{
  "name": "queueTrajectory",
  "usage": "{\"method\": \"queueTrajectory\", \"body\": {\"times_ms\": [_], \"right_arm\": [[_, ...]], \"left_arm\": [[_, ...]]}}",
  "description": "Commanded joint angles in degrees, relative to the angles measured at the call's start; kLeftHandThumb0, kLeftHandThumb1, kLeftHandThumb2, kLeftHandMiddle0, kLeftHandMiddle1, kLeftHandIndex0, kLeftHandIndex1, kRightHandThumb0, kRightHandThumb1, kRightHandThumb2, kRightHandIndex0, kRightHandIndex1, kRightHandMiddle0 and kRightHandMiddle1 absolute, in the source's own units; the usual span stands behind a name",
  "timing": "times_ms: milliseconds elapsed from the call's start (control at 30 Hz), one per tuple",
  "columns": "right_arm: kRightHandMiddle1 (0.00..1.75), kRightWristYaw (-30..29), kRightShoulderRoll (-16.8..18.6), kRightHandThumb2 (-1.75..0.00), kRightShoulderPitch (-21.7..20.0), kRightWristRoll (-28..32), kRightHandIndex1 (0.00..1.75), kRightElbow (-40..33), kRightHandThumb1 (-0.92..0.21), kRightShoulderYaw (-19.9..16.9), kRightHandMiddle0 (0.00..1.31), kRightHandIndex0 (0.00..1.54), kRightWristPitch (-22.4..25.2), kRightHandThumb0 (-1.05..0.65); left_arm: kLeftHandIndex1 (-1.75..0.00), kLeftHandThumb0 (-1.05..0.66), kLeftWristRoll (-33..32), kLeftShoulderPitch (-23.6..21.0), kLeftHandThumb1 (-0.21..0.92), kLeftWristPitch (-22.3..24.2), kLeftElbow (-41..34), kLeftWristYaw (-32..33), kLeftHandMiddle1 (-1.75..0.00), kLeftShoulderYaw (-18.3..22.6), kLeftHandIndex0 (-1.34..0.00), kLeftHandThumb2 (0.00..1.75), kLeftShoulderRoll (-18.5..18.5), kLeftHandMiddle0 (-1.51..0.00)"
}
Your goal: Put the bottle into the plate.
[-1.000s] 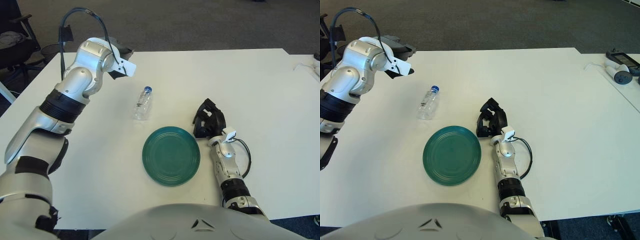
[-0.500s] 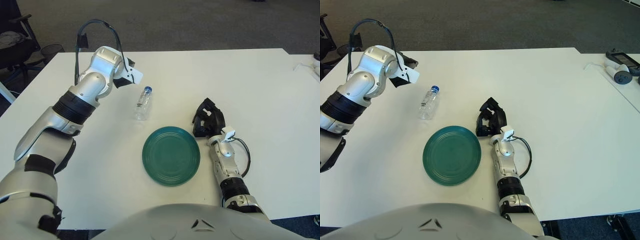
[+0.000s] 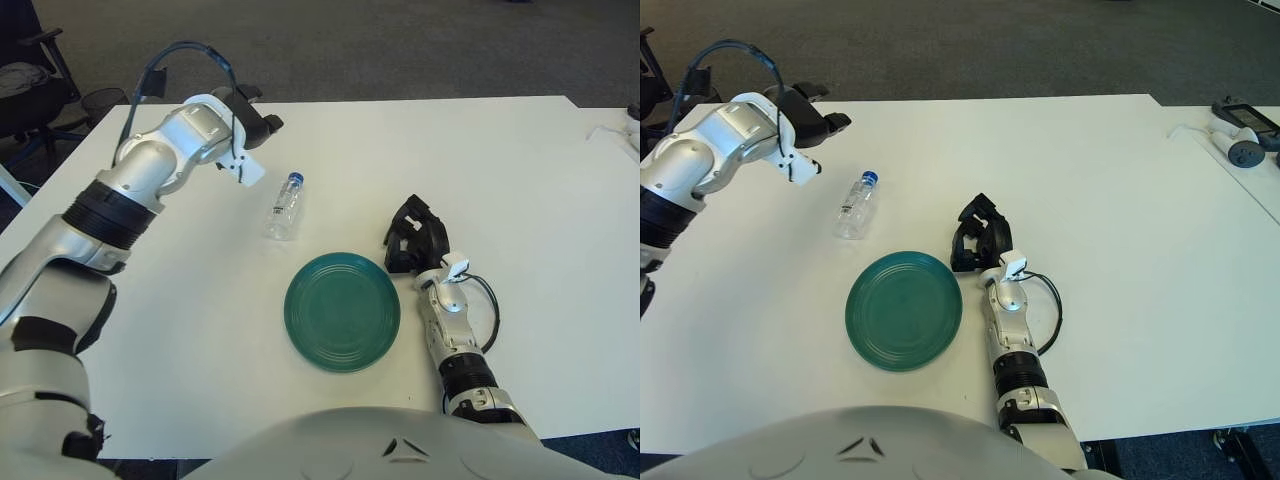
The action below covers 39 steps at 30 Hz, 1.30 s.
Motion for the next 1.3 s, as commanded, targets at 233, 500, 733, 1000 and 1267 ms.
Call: {"method": "queueTrajectory", "body": {"times_ms": [233,500,733,1000,1267], "right_arm": [[1.75,-0.97,2.06,-1.63,6.86,0.59,1.74,9.37,-0.05,-0.38,0.58,0.81,5.91,0.00],[1.75,-0.91,1.96,-1.63,6.76,0.79,1.74,9.58,-0.05,-0.55,0.58,0.82,6.34,0.00],[1.75,-1.31,2.02,-1.63,6.63,0.80,1.73,9.78,-0.05,-0.75,0.58,0.82,6.40,0.00],[1.75,-1.27,1.98,-1.63,6.37,0.66,1.73,10.40,-0.04,-0.69,0.58,0.82,5.77,0.00],[1.75,-0.71,2.07,-1.64,6.01,1.25,1.74,11.16,-0.04,-0.97,0.58,0.82,5.18,0.00]], "left_arm": [[-0.03,-0.87,17.45,-3.36,0.51,-10.07,17.44,54.96,0.00,-10.47,0.00,0.57,4.94,0.00],[-0.11,-0.79,27.03,-12.79,0.40,-15.84,21.52,78.47,0.00,-17.94,0.00,0.72,8.60,0.00],[-0.21,-0.76,32.04,-15.29,0.41,-14.49,24.90,85.87,0.00,-22.03,0.00,0.75,7.63,0.00],[-0.23,-0.78,34.95,-17.62,0.44,-12.01,33.03,92.27,0.00,-25.65,0.00,0.75,3.74,0.00],[-0.14,-0.76,35.60,-17.99,0.49,-8.04,43.91,101.22,0.00,-29.53,0.00,0.73,-2.05,0.00]]}}
